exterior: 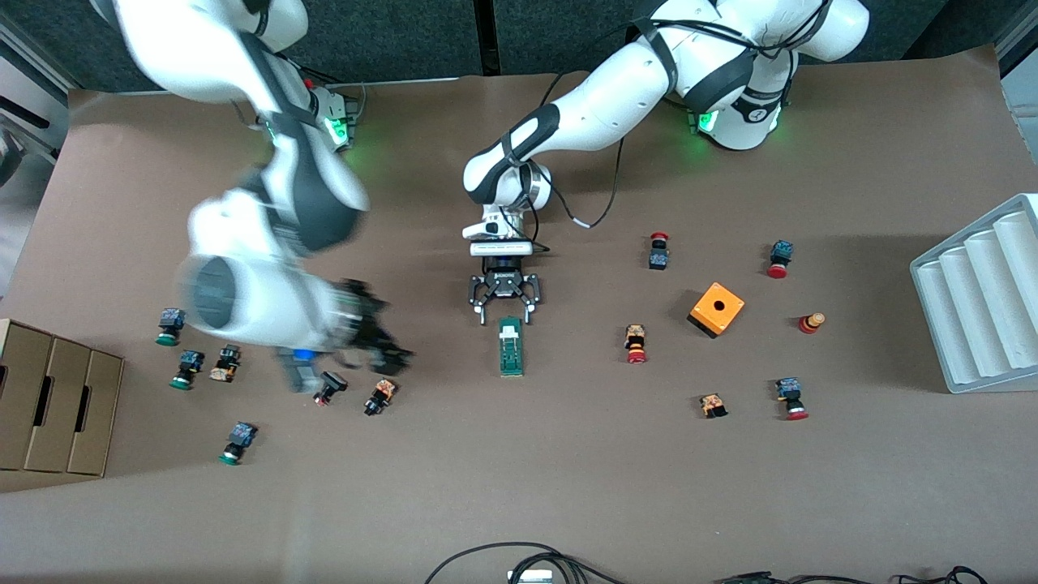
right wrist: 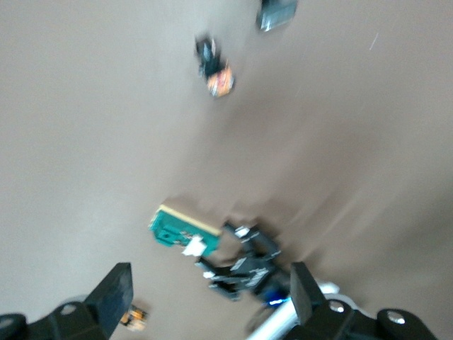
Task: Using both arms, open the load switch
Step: 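Release the switch and lift the right gripper while the left gripper rises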
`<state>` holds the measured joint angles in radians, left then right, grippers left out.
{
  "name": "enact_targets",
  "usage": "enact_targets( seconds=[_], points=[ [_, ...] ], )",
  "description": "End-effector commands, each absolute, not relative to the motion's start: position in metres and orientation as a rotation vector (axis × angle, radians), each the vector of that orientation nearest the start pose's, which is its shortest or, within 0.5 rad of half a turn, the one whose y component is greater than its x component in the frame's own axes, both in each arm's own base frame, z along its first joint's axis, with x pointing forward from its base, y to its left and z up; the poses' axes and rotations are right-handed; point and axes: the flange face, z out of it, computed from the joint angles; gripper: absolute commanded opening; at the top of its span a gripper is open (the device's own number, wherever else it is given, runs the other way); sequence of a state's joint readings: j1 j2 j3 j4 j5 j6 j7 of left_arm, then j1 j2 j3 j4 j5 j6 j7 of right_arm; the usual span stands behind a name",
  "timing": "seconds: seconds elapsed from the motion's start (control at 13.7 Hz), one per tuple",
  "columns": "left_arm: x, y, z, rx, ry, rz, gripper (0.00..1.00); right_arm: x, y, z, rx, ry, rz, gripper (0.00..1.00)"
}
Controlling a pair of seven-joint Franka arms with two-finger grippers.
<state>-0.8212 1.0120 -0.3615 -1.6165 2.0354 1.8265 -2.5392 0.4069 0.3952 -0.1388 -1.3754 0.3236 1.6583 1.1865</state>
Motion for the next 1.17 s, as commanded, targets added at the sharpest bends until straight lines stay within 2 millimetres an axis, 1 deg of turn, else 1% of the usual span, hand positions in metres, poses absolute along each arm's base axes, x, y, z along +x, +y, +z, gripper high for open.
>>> enact_targets(
  seconds=[0.0,0.15,0.22,0.29,0.44,0.59,0.66,0.73,0.88,0.95,1.02,1.1],
  points=[
    [0.340,-0.576,0.100,-2.507,-0.075,-1.919,1.00,0.597,0.137,0.549,-2.811,0.993,0.336,0.99],
    [0.335,-0.573,0.117,-2.492,-0.048,-1.884,1.00,0.569,0.074,0.581,-2.907,0.718,0.249,0.99],
    [0.332,-0.577,0.132,-2.499,-0.062,-1.868,1.00,0.556,0.041,0.592,-2.934,0.590,0.218,0.99],
    [0.329,-0.581,0.145,-2.506,-0.073,-1.846,1.00,0.547,0.011,0.602,-2.967,0.451,0.178,0.99],
    [0.326,-0.587,0.169,-2.511,-0.074,-1.790,1.00,0.537,-0.040,0.614,-3.039,0.217,0.117,0.99],
    [0.324,-0.593,0.203,-2.534,-0.087,-1.723,1.00,0.534,-0.083,0.615,-3.066,0.149,0.081,0.99],
    [0.320,-0.599,0.226,-2.571,-0.087,-1.674,1.00,0.536,-0.092,0.614,-3.075,0.127,0.064,0.99],
    [0.320,-0.601,0.252,-2.592,-0.089,-1.619,1.00,0.538,-0.094,0.612,-3.079,0.128,0.055,0.99],
    [0.315,-0.605,0.303,-2.628,-0.095,-1.494,1.00,0.552,-0.094,0.599,-3.092,0.128,0.066,0.99],
    [0.313,-0.606,0.323,-2.648,-0.094,-1.459,1.00,0.557,-0.093,0.592,-3.095,0.131,0.071,0.99],
    [0.312,-0.606,0.340,-2.658,-0.088,-1.436,1.00,0.560,-0.091,0.589,-3.097,0.136,0.067,0.99],
    [0.306,-0.608,0.358,-2.678,-0.070,-1.401,1.00,0.561,-0.088,0.590,-3.098,0.134,0.060,0.99]
  ],
)
